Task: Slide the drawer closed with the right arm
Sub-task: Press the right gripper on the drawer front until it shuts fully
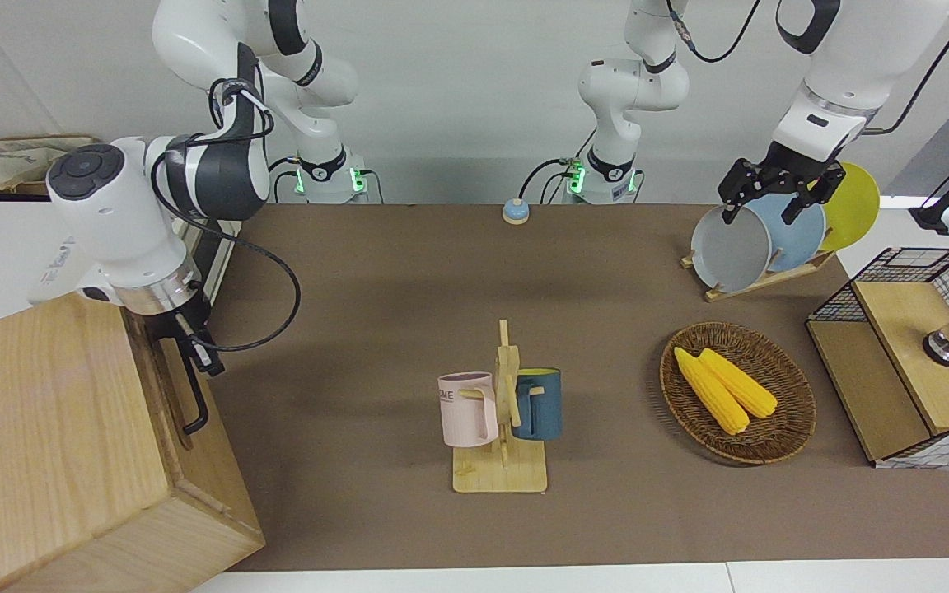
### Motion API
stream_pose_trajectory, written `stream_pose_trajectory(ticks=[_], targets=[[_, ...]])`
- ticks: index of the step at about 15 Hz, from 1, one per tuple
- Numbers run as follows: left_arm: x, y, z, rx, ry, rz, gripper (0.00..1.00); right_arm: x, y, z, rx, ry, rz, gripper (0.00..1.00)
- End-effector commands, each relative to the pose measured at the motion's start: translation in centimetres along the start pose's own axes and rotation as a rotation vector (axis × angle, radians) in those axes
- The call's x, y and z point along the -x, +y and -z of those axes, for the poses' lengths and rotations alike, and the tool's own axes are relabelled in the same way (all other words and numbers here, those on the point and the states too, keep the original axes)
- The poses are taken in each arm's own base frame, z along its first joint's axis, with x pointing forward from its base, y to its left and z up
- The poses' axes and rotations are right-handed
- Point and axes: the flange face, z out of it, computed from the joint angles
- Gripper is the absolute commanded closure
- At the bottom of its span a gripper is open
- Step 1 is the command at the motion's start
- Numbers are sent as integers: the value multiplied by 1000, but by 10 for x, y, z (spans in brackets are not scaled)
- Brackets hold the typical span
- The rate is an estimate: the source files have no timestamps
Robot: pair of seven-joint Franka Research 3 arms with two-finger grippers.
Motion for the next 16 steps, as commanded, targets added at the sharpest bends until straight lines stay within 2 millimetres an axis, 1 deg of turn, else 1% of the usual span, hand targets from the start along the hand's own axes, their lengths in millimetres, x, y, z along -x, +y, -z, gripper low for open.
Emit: stream_pose_trajectory(ticks=[1, 7, 11, 13, 16], targets=[[-4, 0, 2, -16, 7, -8, 2, -31, 19, 3, -10, 17, 9, 1000], [-4, 0, 2, -16, 7, -8, 5, -30, 18, 3, -9, 16, 12, 1000], [-4, 0, 2, -16, 7, -8, 5, -24, 14, 4, -4, 16, 23, 1000], [-4, 0, 2, -14, 7, -8, 5, -13, 6, 3, 1, 15, 33, 1000], [-4, 0, 2, -16, 7, -8, 2, 16, -12, 2, 17, 3, 70, 1000]])
